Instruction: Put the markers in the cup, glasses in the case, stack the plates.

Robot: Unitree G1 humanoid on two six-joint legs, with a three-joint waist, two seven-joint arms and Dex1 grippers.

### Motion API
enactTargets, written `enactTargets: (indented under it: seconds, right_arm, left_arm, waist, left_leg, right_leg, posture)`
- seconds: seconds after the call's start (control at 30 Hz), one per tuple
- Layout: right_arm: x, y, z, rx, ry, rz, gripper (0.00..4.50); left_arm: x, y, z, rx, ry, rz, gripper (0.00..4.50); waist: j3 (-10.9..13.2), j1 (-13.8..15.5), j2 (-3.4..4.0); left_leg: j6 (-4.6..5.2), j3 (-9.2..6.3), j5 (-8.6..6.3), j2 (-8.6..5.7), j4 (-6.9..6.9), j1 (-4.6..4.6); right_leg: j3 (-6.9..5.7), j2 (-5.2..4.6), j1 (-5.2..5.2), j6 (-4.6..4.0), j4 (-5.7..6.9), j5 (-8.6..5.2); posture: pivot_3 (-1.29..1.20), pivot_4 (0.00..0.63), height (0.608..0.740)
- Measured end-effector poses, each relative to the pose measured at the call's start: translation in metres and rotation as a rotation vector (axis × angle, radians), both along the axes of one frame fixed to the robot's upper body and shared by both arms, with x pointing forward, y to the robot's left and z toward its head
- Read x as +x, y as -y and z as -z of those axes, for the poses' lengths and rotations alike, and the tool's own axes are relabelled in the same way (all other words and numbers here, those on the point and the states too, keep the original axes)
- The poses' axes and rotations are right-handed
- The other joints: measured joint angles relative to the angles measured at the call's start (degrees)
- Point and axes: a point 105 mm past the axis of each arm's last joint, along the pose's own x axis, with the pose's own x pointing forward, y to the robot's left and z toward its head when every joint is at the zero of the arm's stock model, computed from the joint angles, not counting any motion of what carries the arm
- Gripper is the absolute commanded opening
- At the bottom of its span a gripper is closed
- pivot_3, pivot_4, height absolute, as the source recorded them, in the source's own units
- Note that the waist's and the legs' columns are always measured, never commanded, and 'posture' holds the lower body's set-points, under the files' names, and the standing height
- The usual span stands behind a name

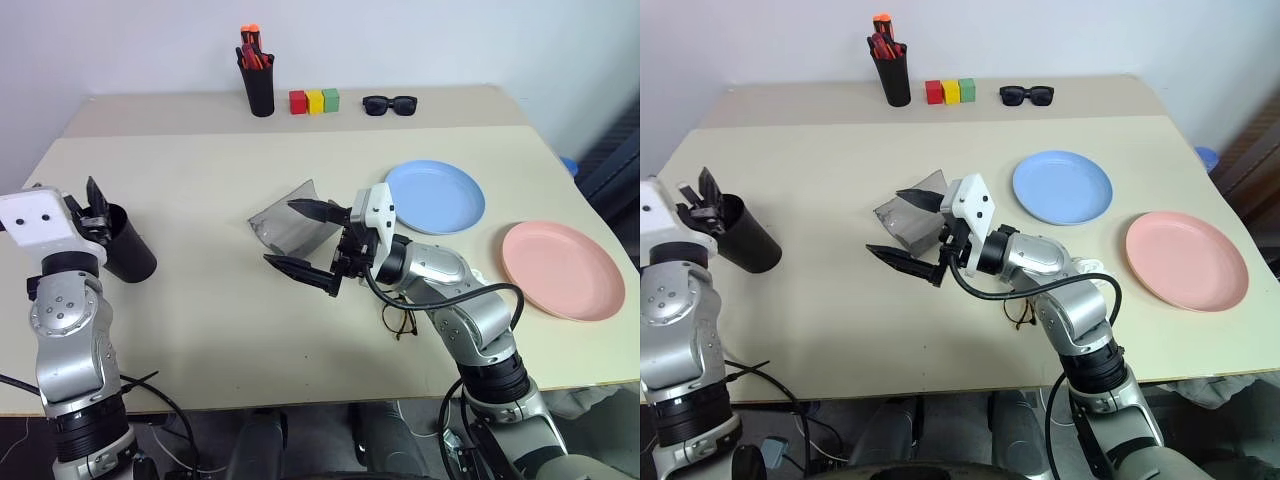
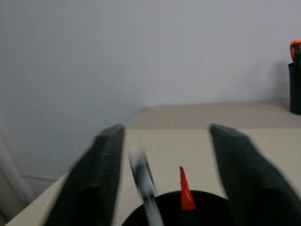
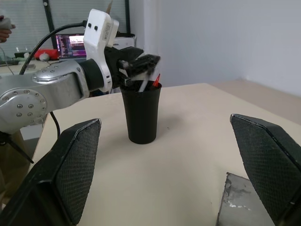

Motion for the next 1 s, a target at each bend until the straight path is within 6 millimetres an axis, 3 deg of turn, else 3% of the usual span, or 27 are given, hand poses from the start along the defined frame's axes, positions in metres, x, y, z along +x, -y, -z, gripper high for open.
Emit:
enactTargets:
  seconds: [0.2,0.27,0.33,0.43,0.5,0.63,0.77,1.0]
  right_arm:
    - [0.000,0.000,0.000,0.000,0.000,0.002,4.50]
    - [0.001,0.001,0.000,-0.002,0.000,0.008,4.50]
    - [0.001,0.001,0.000,-0.005,0.001,0.014,4.50]
    - [0.005,0.008,0.002,-0.031,0.007,0.044,4.50]
    - [0.010,0.015,0.002,-0.044,0.016,0.083,4.50]
    - [0.020,0.041,0.003,-0.122,0.055,0.186,4.50]
    - [0.018,0.065,0.012,-0.217,0.073,0.256,4.50]
    - [0.006,0.111,0.034,-0.390,0.051,0.380,4.50]
  left_arm:
    - [0.002,0.004,-0.001,-0.011,0.006,0.017,3.49]
    - [0.009,0.014,-0.007,-0.018,0.014,0.081,3.49]
    - [0.020,0.036,-0.024,0.015,0.024,0.216,3.49]
    - [0.033,0.084,-0.040,0.088,-0.031,0.507,4.37]
    - [0.038,0.111,-0.032,0.130,-0.138,0.662,4.45]
    - [0.050,0.159,0.008,0.226,-0.453,0.867,4.45]
    - [0.050,0.197,0.033,0.134,-0.633,1.046,4.45]
    - [0.044,0.235,0.072,0.134,-0.855,1.213,4.45]
  waist:
    - [0.0,0.0,0.00]
    - [0.0,0.2,-0.01]
    - [0.0,0.5,-0.02]
    - [0.0,0.4,-0.01]
    - [0.0,0.0,0.00]
    - [0.0,-0.1,0.05]
    - [0.0,0.1,0.03]
    - [0.0,0.1,0.06]
  left_leg:
    - [0.00,0.00,0.00,0.00,0.00,0.00]
    - [0.00,-0.01,0.00,0.00,0.02,-0.01]
    - [-0.01,-0.01,0.01,-0.01,0.03,-0.05]
    - [-0.02,0.01,0.00,-0.01,0.01,-0.04]
    - [-0.01,0.00,0.00,-0.01,-0.03,-0.03]
    - [-0.01,-0.01,0.01,0.00,-0.03,-0.01]
    - [0.00,0.00,0.00,-0.01,-0.02,-0.09]
    - [0.00,0.00,0.00,-0.01,-0.01,-0.05]
  right_leg:
    - [0.00,0.00,0.00,0.00,0.00,0.00]
    - [-0.02,0.00,0.01,0.00,0.00,0.00]
    - [-0.03,0.00,0.02,0.00,-0.03,0.00]
    - [-0.02,-0.01,0.03,0.00,-0.08,0.00]
    - [-0.02,-0.01,0.01,0.00,-0.06,-0.01]
    - [-0.01,0.03,-0.03,-0.01,0.01,-0.01]
    - [-0.01,0.02,-0.01,0.02,-0.10,-0.03]
    - [0.00,0.02,-0.01,0.03,-0.04,-0.05]
  posture:
    - [0.00,0.150,0.740]
    - [0.00,0.150,0.740]
    - [0.00,0.150,0.740]
    - [0.00,0.150,0.740]
    - [0.00,0.150,0.740]
    - [0.00,0.150,0.740]
    - [0.00,0.150,0.740]
    - [0.00,0.150,0.740]
